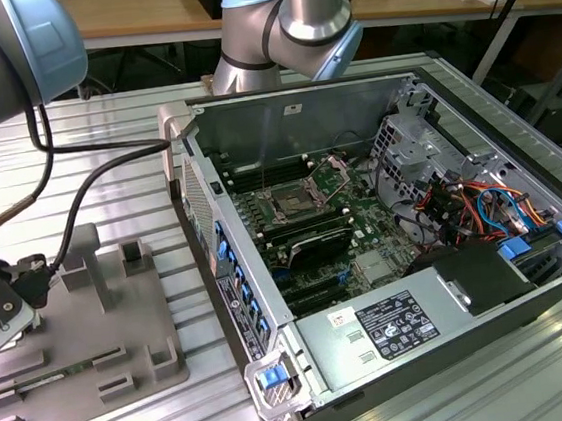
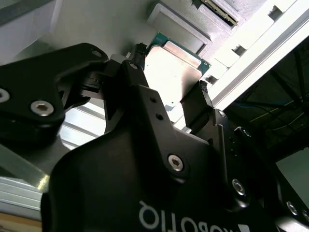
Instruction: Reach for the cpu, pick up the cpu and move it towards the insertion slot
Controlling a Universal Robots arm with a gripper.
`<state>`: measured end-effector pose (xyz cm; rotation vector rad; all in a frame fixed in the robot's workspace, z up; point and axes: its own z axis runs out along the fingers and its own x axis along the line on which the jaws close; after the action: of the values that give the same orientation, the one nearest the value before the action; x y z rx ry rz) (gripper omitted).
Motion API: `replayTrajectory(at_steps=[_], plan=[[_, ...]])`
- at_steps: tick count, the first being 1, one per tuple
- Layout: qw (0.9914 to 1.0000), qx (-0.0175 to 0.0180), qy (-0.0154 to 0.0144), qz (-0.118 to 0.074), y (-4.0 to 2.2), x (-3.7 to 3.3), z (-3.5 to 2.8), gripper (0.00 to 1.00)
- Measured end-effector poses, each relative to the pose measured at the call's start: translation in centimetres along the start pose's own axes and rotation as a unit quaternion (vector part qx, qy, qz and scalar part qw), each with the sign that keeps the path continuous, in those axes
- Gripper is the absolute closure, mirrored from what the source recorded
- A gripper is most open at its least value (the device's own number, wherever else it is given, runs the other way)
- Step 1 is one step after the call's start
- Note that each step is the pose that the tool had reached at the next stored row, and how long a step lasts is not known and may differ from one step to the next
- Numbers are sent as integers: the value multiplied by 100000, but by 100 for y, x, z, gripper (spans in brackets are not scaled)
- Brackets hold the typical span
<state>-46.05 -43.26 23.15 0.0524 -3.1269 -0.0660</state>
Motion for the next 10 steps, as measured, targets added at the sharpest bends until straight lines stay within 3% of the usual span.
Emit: replayTrajectory(at_steps=[10], plan=[[100000, -2, 2, -1, 4, 1, -101, 45]])
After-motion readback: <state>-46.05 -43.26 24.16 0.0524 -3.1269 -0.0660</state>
